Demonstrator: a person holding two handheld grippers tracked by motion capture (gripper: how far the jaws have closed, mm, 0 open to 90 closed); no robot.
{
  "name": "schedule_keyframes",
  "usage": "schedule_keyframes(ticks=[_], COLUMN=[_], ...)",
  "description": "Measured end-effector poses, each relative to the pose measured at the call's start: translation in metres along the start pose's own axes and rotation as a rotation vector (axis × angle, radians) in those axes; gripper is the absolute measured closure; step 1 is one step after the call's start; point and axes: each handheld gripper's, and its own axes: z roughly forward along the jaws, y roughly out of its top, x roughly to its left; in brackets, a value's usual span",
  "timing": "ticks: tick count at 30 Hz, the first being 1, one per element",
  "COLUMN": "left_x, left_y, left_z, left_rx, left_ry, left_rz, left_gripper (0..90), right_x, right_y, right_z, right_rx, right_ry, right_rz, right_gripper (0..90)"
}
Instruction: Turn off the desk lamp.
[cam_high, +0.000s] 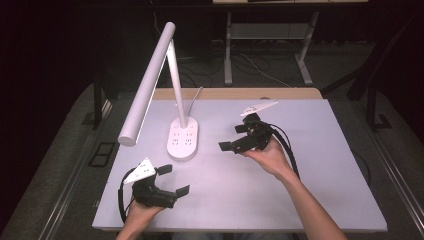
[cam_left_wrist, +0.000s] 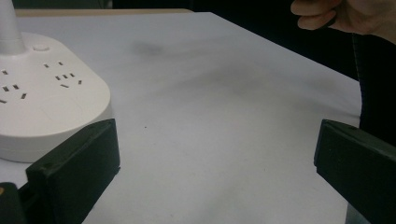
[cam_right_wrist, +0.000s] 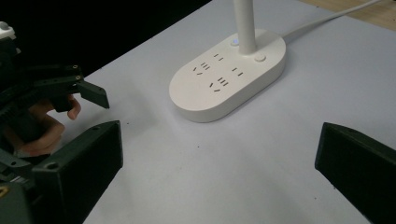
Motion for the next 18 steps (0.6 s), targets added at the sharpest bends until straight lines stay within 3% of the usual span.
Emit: schedule_keyframes(ticks=[18], left_x=[0.000], left_y=[0.001], left_z=[0.000], left_rx=[-0.004], left_ry=[-0.007], left_rz=[0.002], left_gripper=[0.0], right_x=[-0.015], right_y=[0.023], right_z=[0.026], right_rx=[-0.002], right_ry=[-0.030], right_rz=[0.032], right_gripper=[1.0])
